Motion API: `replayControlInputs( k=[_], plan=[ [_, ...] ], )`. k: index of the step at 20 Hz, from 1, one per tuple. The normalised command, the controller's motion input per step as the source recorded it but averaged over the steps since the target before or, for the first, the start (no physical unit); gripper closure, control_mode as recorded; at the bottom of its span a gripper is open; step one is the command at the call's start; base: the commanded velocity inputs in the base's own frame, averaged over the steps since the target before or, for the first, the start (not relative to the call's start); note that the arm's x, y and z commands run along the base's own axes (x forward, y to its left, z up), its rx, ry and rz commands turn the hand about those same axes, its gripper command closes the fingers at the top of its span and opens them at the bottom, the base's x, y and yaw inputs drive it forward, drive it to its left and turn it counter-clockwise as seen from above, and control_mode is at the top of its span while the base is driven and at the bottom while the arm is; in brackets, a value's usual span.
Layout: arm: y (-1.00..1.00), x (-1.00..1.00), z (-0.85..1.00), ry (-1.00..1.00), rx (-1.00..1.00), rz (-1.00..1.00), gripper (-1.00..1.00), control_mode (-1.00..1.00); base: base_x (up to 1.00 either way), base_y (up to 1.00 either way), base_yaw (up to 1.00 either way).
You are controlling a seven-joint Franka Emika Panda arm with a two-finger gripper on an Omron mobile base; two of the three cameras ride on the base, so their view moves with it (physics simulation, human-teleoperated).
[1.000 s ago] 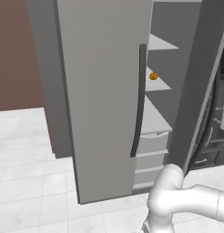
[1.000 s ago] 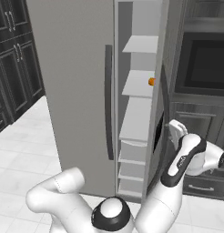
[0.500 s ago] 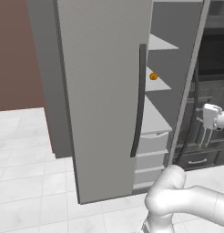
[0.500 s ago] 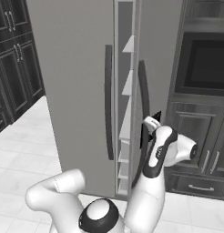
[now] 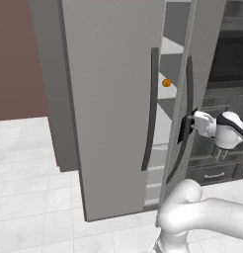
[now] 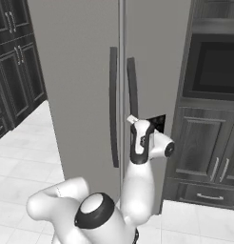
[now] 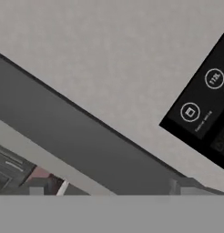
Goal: Pick up the frozen chicken drumstick from the freezer, place it on any shelf in the fridge, and close the fridge and freezer doors when done.
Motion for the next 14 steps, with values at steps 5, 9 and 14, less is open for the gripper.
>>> replayControlInputs(
  k=[5,9,14],
  plan=[
    [0.56,0.50,0.09,-0.08,-0.05,-0.10,-1.00,-1.00,0.00,0.00,0.00],
    [0.51,0.51,0.14,-0.07,-0.08,-0.12,-1.00,-1.00,0.00,0.00,0.00],
    [0.41,0.56,0.21,-0.05,-0.04,-0.13,-1.00,-1.00,0.00,0.00,0.00]
  ],
)
